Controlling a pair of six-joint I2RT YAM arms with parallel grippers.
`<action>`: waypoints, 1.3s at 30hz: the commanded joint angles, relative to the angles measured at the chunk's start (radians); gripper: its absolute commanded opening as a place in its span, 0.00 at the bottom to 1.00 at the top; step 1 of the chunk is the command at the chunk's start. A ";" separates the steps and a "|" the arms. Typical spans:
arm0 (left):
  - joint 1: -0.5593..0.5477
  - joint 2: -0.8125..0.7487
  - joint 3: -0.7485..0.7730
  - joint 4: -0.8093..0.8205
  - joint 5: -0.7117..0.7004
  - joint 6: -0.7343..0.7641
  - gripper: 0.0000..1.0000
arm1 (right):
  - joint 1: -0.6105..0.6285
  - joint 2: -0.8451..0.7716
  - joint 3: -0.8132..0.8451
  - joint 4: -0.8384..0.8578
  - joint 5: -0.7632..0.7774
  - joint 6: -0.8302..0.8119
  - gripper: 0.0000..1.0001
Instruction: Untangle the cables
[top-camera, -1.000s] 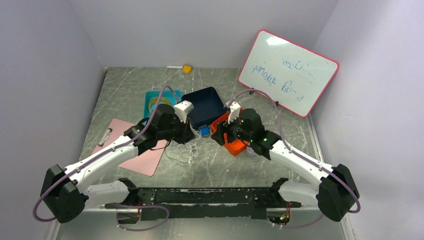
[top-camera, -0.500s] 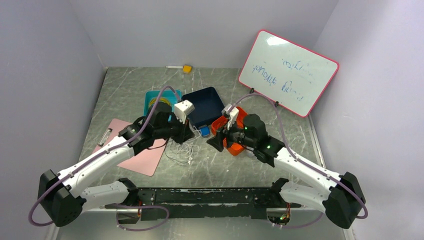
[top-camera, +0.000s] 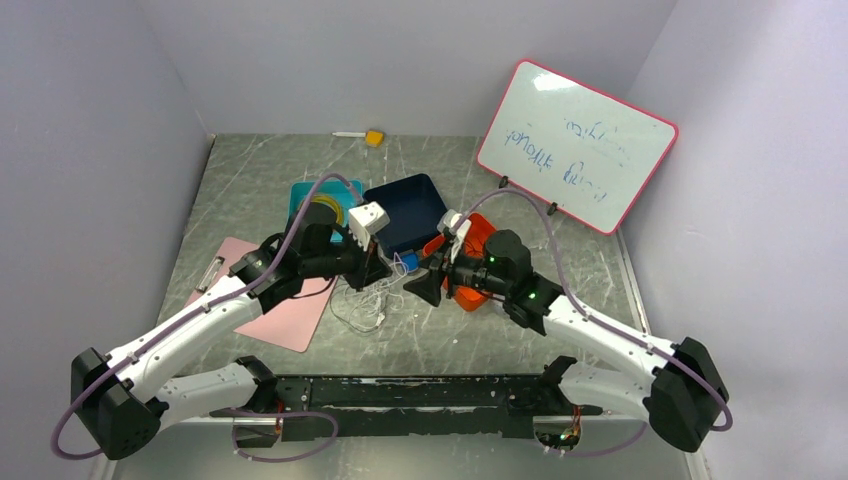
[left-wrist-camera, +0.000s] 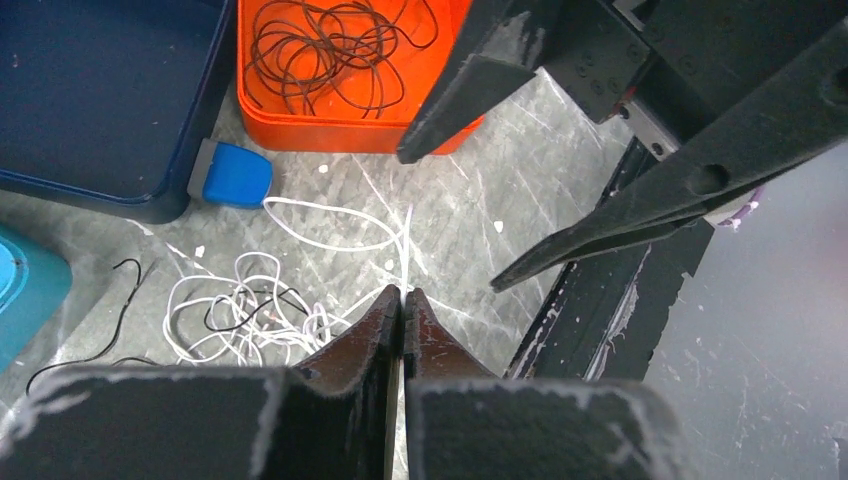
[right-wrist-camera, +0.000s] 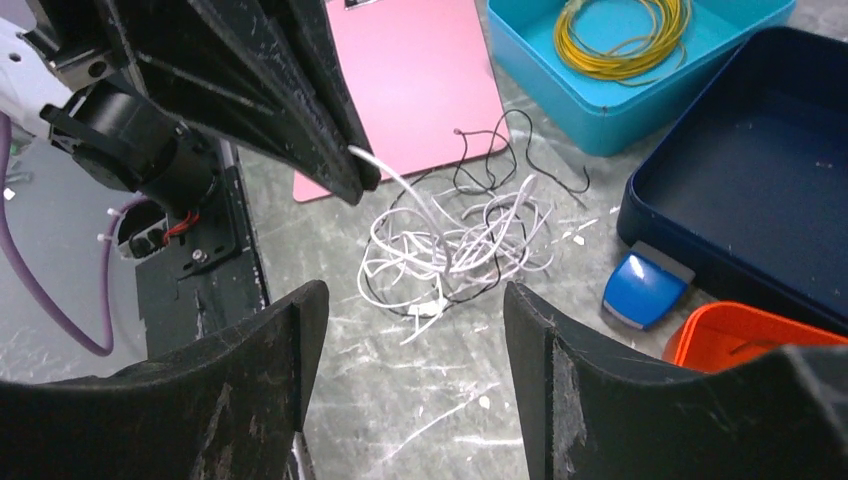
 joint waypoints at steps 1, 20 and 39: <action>0.004 -0.005 0.026 0.012 0.062 0.016 0.07 | 0.008 0.045 0.003 0.138 -0.013 0.016 0.67; 0.005 -0.006 -0.014 0.015 0.050 0.006 0.07 | 0.008 0.139 0.067 0.187 0.040 0.001 0.00; 0.004 -0.048 -0.184 0.359 -0.170 -0.210 0.42 | 0.008 0.113 0.200 -0.066 0.228 0.177 0.00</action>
